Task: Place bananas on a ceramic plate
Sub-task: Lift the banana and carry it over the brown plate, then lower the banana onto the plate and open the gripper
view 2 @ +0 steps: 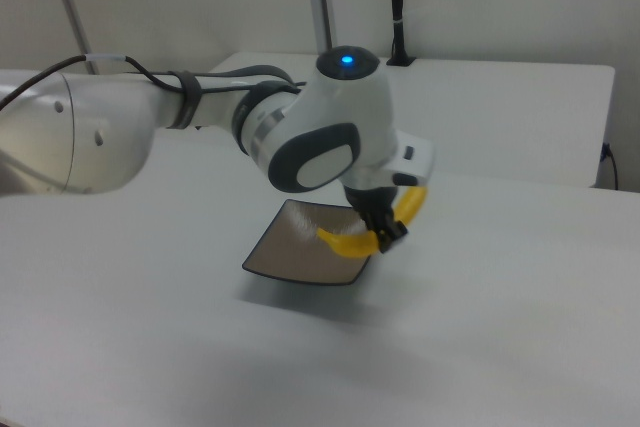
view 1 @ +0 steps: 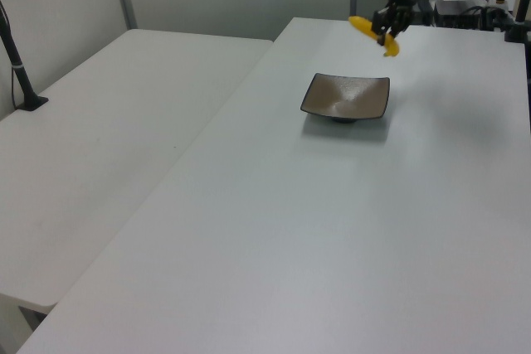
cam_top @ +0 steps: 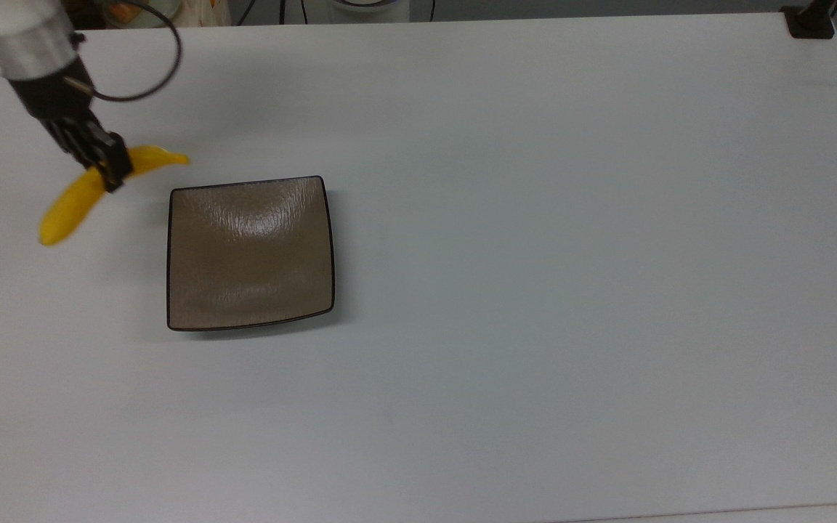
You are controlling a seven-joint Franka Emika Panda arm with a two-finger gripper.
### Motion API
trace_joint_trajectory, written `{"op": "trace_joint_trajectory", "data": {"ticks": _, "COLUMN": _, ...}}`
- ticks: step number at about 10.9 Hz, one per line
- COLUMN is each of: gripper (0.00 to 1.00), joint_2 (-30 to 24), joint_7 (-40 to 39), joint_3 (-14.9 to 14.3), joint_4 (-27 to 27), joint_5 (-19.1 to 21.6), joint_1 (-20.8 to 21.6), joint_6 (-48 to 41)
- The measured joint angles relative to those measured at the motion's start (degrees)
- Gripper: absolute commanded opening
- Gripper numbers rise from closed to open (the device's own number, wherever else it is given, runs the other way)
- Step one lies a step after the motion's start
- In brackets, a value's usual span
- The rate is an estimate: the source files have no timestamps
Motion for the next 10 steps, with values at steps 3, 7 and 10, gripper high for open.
{"op": "trace_joint_trajectory", "data": {"ticks": 3, "gripper": 1.0, "joint_2": 2.53, "joint_7": 6.92, "joint_3": 6.56, "joint_4": 1.59, "joint_5": -0.01, "joint_1": 1.93, "joint_6": 0.02}}
{"op": "trace_joint_trajectory", "data": {"ticks": 7, "gripper": 1.0, "joint_2": 4.07, "joint_7": 9.19, "joint_3": 7.33, "joint_4": 1.73, "joint_5": 0.0, "joint_1": 3.94, "joint_6": 0.02}}
{"op": "trace_joint_trajectory", "data": {"ticks": 10, "gripper": 1.0, "joint_2": 4.34, "joint_7": 9.18, "joint_3": 7.45, "joint_4": 2.48, "joint_5": -0.01, "joint_1": 4.84, "joint_6": 0.02}}
